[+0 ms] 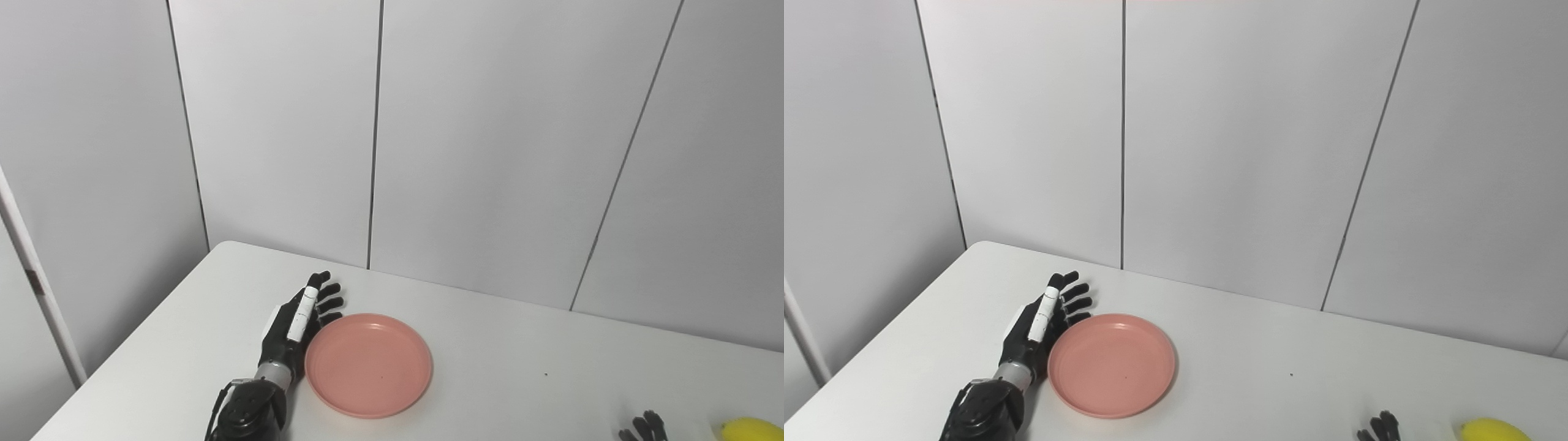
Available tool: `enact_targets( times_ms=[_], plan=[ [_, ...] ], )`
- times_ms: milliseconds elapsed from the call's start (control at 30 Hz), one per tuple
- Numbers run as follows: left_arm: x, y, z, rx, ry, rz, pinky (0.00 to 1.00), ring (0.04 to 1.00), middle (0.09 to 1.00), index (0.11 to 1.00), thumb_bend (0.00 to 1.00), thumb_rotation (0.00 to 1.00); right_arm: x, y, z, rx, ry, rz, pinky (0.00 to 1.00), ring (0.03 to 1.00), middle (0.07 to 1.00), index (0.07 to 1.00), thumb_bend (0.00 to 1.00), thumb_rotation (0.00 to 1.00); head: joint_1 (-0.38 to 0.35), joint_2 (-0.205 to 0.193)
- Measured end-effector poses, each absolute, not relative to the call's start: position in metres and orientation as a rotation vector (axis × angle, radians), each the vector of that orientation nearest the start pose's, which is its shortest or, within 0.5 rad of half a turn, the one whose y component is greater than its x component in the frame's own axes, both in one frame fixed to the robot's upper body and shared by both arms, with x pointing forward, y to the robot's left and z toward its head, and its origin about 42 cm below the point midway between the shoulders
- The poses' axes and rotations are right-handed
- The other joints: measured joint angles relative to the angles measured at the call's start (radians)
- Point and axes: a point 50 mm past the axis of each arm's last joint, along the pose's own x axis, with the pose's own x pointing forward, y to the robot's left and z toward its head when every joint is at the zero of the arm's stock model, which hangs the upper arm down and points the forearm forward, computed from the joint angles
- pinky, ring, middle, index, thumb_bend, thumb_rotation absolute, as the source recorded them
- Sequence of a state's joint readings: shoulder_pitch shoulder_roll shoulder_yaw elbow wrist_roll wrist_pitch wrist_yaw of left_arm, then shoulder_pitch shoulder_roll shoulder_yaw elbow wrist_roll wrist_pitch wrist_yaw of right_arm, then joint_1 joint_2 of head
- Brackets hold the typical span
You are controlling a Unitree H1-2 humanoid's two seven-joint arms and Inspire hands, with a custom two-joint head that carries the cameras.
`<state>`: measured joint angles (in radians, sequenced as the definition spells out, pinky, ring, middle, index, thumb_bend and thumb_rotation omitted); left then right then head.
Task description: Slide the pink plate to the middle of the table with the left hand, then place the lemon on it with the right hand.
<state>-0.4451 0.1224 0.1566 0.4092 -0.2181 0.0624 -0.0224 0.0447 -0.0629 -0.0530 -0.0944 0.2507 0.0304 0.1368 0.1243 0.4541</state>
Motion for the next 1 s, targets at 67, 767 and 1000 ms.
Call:
enact_targets(
  times_ms=[67,767,1000],
  plan=[
    [0.425,0.262,0.138,-0.144,0.017,0.049,0.74,0.788,0.825,0.841,0.96,0.85,0.269,-0.239,0.11,0.183,-0.044,0.087,1.0,0.965,1.0,1.0,0.65,1.0,-0.015,0.008],
    [0.423,0.244,0.137,-0.14,0.013,0.035,0.78,0.819,0.845,0.878,0.95,0.87,0.275,-0.224,0.114,0.204,-0.053,0.077,0.96,0.945,0.988,0.986,0.71,0.92,-0.074,0.078],
    [0.424,0.244,0.138,-0.141,0.018,0.034,0.78,0.821,0.848,0.857,0.95,0.84,0.277,-0.221,0.115,0.201,-0.053,0.077,0.93,0.925,0.971,0.978,0.72,0.9,-0.124,0.094]
  ],
)
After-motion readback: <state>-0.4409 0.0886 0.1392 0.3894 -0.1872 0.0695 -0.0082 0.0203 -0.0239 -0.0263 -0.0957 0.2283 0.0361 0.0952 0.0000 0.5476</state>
